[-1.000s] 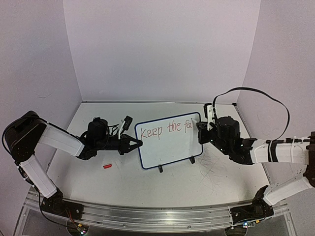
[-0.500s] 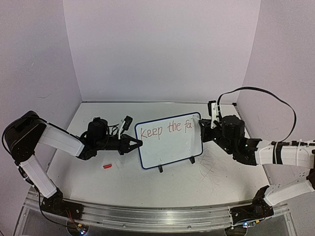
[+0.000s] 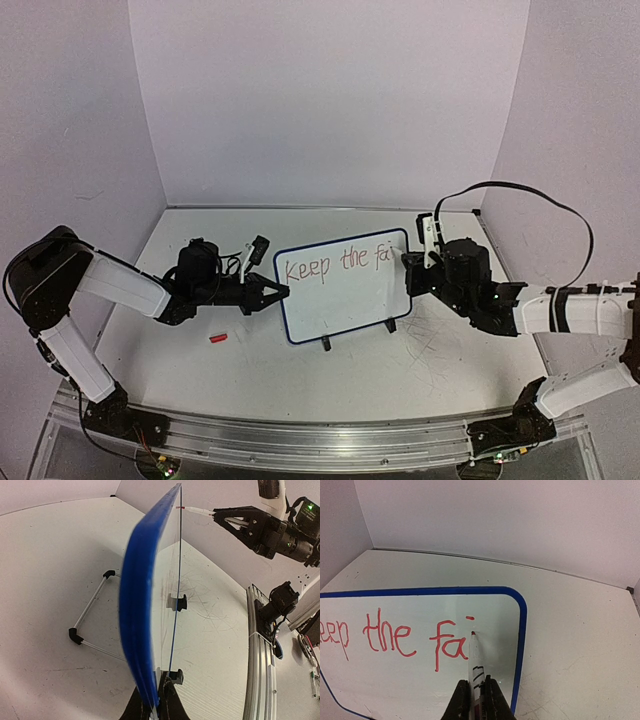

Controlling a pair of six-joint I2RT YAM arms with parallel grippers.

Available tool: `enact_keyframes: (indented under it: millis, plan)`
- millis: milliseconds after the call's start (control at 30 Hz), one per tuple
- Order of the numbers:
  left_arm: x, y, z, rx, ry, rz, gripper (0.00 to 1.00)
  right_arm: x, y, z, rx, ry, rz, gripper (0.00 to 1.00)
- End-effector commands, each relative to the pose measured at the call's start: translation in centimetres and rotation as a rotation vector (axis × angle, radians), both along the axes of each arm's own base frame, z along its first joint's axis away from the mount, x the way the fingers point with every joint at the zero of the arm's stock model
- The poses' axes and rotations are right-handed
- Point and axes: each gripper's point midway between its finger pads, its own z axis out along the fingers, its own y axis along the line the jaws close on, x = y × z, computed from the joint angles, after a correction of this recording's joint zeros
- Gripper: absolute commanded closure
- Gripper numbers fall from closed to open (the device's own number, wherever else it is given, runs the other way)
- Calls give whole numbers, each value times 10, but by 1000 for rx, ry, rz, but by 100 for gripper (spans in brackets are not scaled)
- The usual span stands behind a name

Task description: Write a sentence on the whiteboard

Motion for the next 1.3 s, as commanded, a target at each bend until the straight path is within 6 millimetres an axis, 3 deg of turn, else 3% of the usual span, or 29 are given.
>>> enact_keyframes:
  millis: [0, 333, 1267]
  plan:
    - [27, 21, -19, 123, -51, 145, 100, 5, -1, 8, 14, -16, -31, 100]
    - [28, 20, -19, 123, -53, 144, 100, 8, 3, 8, 12, -20, -21, 100]
    - [29, 19, -18, 122, -54, 144, 100, -10, -2, -29, -2, 110, -6, 100]
